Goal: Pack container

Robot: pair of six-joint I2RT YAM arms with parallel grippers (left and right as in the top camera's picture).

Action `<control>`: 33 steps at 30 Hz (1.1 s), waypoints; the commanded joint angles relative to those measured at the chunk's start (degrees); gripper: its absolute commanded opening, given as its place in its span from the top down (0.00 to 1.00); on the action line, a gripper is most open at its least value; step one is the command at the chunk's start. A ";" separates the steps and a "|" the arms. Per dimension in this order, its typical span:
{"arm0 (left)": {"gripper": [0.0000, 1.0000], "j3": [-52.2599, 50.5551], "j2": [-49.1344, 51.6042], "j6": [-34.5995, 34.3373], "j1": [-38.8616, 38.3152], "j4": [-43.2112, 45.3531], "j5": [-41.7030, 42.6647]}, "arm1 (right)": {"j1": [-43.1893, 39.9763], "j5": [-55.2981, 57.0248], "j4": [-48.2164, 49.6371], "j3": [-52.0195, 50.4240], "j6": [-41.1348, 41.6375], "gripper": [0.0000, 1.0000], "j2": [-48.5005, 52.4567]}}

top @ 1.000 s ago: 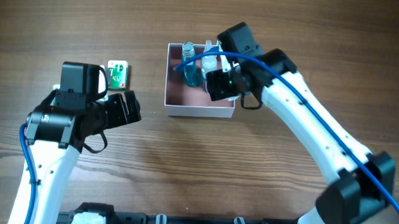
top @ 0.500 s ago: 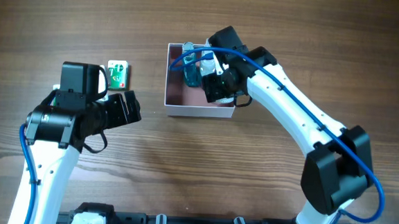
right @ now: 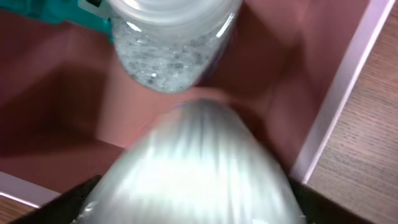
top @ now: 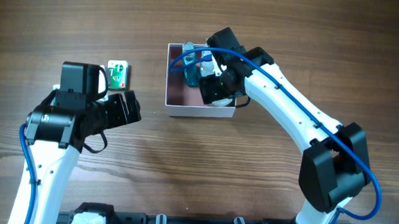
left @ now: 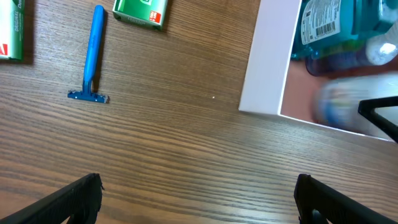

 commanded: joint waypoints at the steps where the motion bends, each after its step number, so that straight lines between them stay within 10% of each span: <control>1: 0.00 1.03 -0.04 -0.92 0.33 -0.11 -0.37 | -0.09 1.20 -0.55 0.15 0.20 0.08 0.79; 20: 0.00 1.01 -0.04 -0.92 0.33 -0.46 -0.39 | -1.95 10.69 -0.24 6.19 7.21 0.01 -14.10; 33: 0.00 5.68 3.58 -2.62 0.35 -1.57 -2.62 | -33.03 -0.57 -12.13 4.15 13.49 0.00 -25.18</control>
